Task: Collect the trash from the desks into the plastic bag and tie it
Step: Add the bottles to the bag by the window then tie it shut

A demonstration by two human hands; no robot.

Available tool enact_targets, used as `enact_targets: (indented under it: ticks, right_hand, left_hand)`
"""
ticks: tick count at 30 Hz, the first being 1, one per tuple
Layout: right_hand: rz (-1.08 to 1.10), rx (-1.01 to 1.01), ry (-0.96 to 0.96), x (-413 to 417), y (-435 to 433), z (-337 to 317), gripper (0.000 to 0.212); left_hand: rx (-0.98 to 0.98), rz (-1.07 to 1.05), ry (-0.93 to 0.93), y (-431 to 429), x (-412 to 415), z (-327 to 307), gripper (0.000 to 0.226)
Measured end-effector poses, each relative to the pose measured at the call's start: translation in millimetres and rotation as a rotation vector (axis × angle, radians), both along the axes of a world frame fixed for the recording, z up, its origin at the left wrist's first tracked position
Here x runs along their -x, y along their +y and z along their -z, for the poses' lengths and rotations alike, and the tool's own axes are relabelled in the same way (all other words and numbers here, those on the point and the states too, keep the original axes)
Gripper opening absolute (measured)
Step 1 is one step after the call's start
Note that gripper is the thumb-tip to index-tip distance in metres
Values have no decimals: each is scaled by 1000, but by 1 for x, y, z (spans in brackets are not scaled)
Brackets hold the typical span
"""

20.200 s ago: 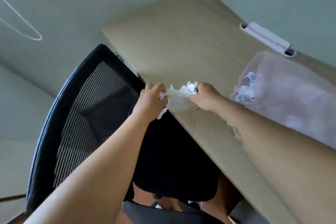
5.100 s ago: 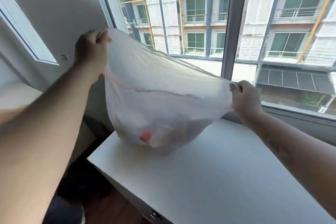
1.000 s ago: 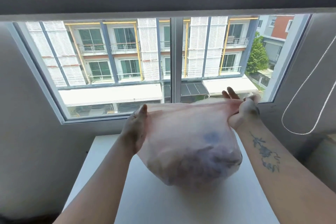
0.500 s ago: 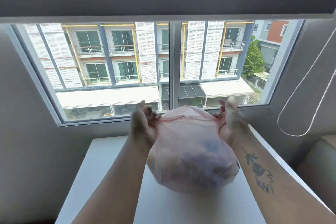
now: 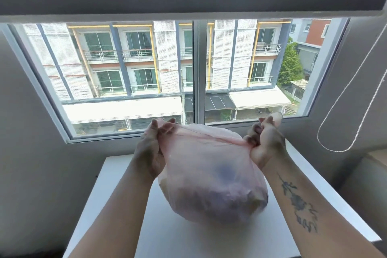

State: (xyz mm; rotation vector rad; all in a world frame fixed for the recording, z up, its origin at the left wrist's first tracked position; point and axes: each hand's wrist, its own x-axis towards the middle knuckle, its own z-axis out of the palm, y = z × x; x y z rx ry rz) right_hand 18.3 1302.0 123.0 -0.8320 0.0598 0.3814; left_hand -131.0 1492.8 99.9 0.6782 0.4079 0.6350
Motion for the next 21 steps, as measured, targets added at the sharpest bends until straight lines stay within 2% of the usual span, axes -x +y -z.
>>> enact_targets:
  ticks: [1, 3, 7, 10, 11, 13, 15, 17, 19, 21]
  right_hand:
    - [-17, 28, -49, 4, 2, 1, 24]
    - [-128, 144, -247, 14, 7, 6, 21]
    - [-394, 507, -780, 39, 10, 13, 47]
    - [-500, 694, -967, 53, 16, 16, 64]
    - [-503, 773, -1016, 56, 17, 18, 60]
    - [-476, 941, -1151, 57, 19, 20, 32]
    - [-419, 1057, -1261, 52, 18, 24, 39]
    - [-315, 1012, -1231, 47, 15, 26, 36]
    - [-214, 912, -1181, 40, 13, 27, 25]
    - [-134, 867, -1179, 36, 12, 28, 23]
  left_hand:
    - [13, 2, -6, -4, -1, -2, 39]
    - [-53, -19, -9, -15, -4, -6, 29]
    - [-489, -154, 124, -28, -8, -18, 16]
    - [-682, -70, 142, -25, -4, -28, 17]
    - [-741, -42, 165, -23, -2, -30, 19]
    - [-807, -41, 184, -19, -1, -36, 19]
    - [-767, -104, 167, -13, 3, -40, 20]
    - [-702, -160, 160, -4, 10, -40, 34]
    - [-695, -97, 251, 7, 18, -29, 76]
    - [-725, 85, 399, 12, 29, -14, 112]
